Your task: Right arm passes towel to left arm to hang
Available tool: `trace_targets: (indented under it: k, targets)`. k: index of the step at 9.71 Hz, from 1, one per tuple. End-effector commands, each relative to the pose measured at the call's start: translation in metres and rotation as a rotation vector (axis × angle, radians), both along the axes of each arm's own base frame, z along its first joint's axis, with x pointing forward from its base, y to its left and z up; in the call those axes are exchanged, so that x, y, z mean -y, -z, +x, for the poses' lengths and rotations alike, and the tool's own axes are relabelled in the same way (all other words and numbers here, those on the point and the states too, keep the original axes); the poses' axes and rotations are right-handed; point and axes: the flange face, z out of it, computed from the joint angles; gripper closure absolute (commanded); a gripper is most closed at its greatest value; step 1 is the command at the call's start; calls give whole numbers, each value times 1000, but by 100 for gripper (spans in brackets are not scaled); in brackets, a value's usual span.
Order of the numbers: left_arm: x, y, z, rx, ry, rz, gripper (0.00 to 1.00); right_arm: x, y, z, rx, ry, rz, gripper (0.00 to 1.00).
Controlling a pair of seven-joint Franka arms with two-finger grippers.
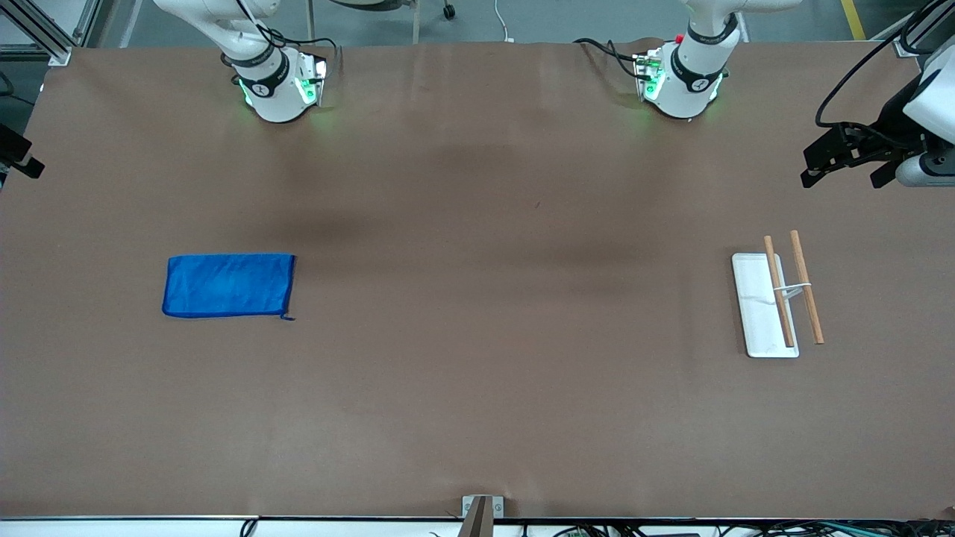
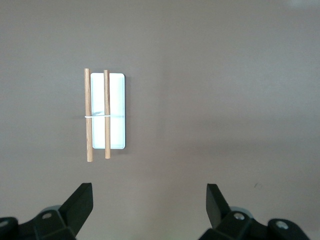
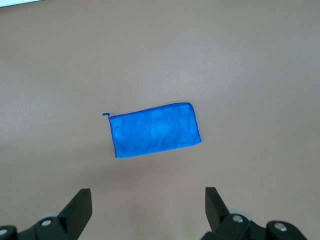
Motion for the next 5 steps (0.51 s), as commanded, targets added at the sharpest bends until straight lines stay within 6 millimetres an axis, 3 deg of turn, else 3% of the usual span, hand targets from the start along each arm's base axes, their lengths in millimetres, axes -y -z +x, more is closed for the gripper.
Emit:
trace_targets:
  k: [1, 5]
  targets:
    - [1, 17, 0, -32, 10, 1, 0, -3, -6, 0, 11, 12, -22, 0]
    - [1, 17, 3, -35, -16, -2, 0, -2, -8, 10, 90, 9, -9, 0]
